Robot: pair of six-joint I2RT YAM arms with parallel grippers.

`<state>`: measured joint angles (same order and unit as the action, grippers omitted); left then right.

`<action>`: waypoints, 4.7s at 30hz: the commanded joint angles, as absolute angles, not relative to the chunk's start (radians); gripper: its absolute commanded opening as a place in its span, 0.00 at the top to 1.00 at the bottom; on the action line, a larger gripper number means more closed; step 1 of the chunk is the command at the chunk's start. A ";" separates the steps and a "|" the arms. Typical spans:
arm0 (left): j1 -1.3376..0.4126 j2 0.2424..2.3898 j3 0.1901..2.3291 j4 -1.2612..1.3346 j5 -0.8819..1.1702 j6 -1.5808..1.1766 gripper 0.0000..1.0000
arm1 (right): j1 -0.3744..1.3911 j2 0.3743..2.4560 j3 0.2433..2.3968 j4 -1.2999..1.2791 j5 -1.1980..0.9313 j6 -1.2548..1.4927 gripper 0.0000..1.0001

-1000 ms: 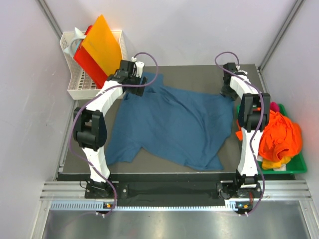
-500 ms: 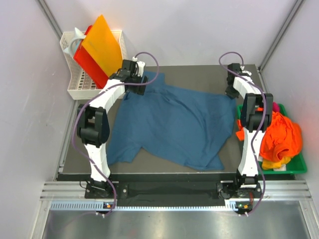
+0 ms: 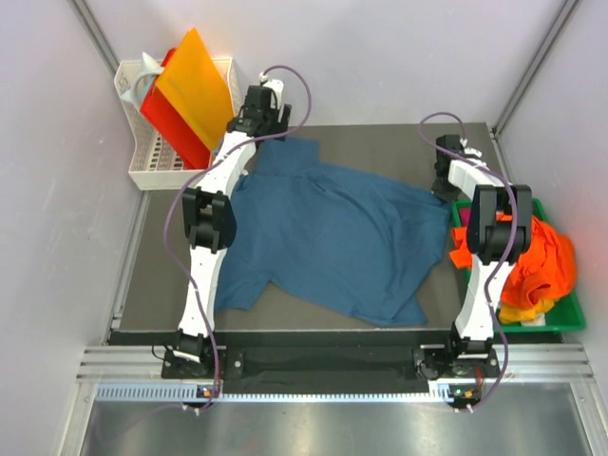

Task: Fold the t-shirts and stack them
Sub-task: Flatten out the tshirt

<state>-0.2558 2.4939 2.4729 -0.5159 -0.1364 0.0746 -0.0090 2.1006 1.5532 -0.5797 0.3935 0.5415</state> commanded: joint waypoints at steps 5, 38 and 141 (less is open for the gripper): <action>-0.284 2.602 2.470 -0.422 -0.202 0.138 0.15 | -0.008 2.007 1.473 -0.581 0.380 0.523 1.00; -0.264 2.757 2.491 -0.293 -0.143 0.084 0.37 | 0.089 1.819 1.307 -0.575 0.356 0.512 0.94; -0.258 1.861 1.457 -0.646 0.204 0.092 0.72 | 0.449 1.652 1.160 -0.482 0.261 0.618 0.43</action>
